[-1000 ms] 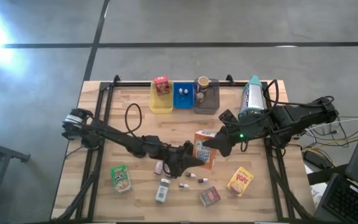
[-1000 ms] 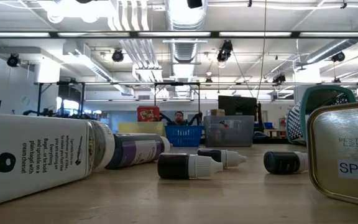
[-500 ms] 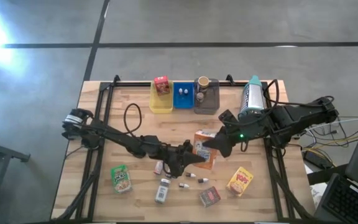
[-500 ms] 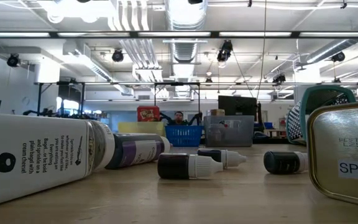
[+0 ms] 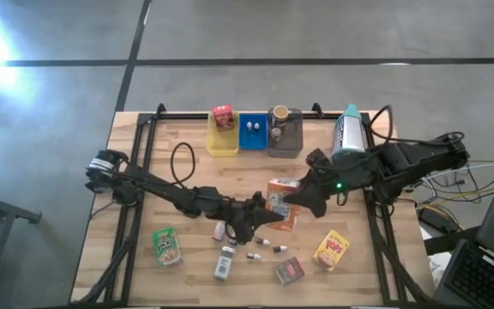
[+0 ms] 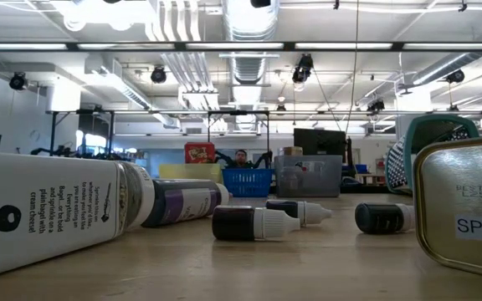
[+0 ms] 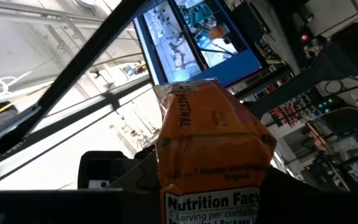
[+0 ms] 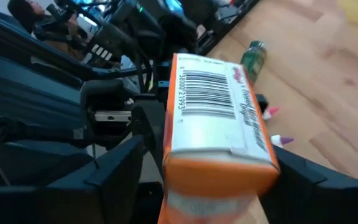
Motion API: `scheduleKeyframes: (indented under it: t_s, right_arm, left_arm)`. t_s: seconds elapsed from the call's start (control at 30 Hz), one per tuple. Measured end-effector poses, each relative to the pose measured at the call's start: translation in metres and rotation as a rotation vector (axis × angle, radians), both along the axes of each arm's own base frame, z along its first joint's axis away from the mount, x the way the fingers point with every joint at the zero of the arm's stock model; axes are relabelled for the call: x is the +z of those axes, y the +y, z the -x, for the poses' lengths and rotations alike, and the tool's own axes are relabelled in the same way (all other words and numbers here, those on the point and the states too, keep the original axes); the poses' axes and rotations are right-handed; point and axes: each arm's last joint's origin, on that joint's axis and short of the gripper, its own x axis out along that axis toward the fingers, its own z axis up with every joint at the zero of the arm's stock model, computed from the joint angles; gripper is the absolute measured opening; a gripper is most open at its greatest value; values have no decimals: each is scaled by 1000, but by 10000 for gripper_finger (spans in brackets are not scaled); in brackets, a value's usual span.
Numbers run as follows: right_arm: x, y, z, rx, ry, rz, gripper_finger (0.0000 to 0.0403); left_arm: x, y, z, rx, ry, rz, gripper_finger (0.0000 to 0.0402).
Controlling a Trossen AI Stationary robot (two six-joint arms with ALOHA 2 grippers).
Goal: Pick & Place Kitchen Items
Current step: Put the orange cereal box into the yellow bin
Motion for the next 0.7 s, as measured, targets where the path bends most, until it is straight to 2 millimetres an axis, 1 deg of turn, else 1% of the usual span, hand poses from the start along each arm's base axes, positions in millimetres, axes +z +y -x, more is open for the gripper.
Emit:
scheduleKeyframes:
  t_s: [0.17,0.27,0.33,0.47,0.53,0.6,0.7]
  right_arm:
    - [13,-8,19,-43,-57,48,297]
    - [22,-16,34,-82,-100,92,301]
    - [25,-21,47,-112,-96,126,296]
    - [22,-31,69,-193,-19,204,278]
    - [19,-35,75,-241,9,238,269]
    - [16,-36,75,-255,22,289,260]
    - [6,-32,64,-213,63,398,248]
  left_arm:
    - [2,2,1,61,-14,31,131]
    - [2,3,5,69,-28,111,130]
    - [3,5,11,59,-20,191,130]
    - [14,14,38,19,-40,432,131]
    - [20,19,53,-12,-50,588,130]
    - [26,24,68,-50,-43,738,130]
    - [40,31,89,-132,-48,956,130]
